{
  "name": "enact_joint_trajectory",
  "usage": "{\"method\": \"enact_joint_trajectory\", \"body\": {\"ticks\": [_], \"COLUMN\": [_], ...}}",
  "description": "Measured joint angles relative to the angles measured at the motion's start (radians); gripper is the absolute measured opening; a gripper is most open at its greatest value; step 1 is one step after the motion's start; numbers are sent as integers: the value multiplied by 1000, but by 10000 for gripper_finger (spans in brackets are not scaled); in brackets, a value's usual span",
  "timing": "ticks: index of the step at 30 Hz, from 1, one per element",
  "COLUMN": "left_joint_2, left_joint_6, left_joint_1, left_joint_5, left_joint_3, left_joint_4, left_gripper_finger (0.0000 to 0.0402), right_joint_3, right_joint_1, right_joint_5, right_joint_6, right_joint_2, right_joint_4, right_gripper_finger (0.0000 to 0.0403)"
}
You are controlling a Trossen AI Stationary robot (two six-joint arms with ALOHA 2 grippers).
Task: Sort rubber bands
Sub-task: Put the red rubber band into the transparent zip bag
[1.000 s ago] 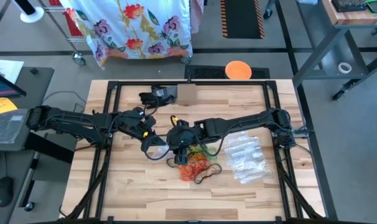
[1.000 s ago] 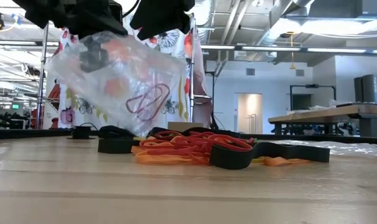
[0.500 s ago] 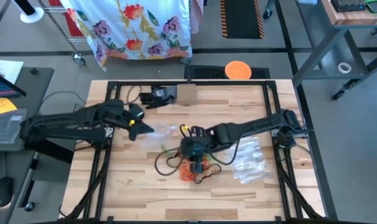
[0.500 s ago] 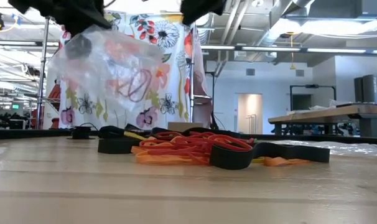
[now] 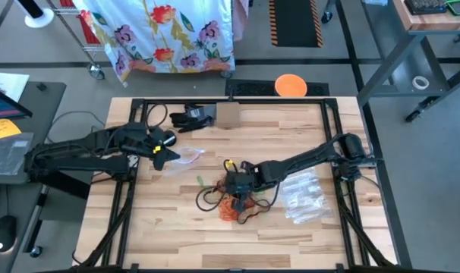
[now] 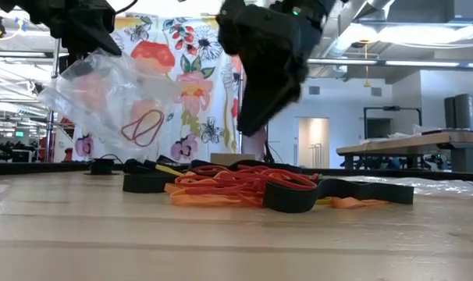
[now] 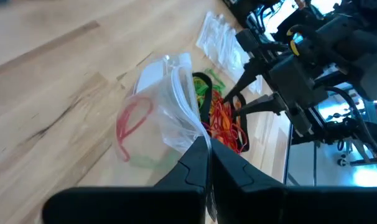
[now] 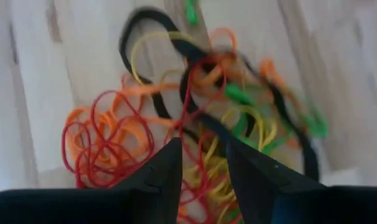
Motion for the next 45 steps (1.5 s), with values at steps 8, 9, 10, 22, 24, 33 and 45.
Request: {"method": "enact_joint_trajectory", "body": {"ticks": [8,9,10,22,24,33,45], "left_joint_2": [58,62,68,118,117,118,118], "left_joint_6": [-7,-15,-18,-9,-2,1,5], "left_joint_1": [-16,-18,-22,-39,-39,-39,-39], "left_joint_5": [12,11,6,-58,-54,-51,-50], "left_joint_3": [0,0,0,-1,-2,-2,-2], "left_joint_4": [-10,-13,-15,49,54,51,58], "left_gripper_finger": [0,0,0,0,0,0,0], "right_joint_3": [-70,-71,-71,-73,-79,-63,151], "right_joint_1": [54,53,53,7,-2,-26,-13], "right_joint_5": [6,7,10,27,28,-1,37], "right_joint_6": [72,74,73,1,-6,-62,-292], "right_joint_2": [22,20,18,84,107,104,-6], "right_joint_4": [61,97,127,227,213,223,118], "right_gripper_finger": [121,121,121,121,121,25,1]}}
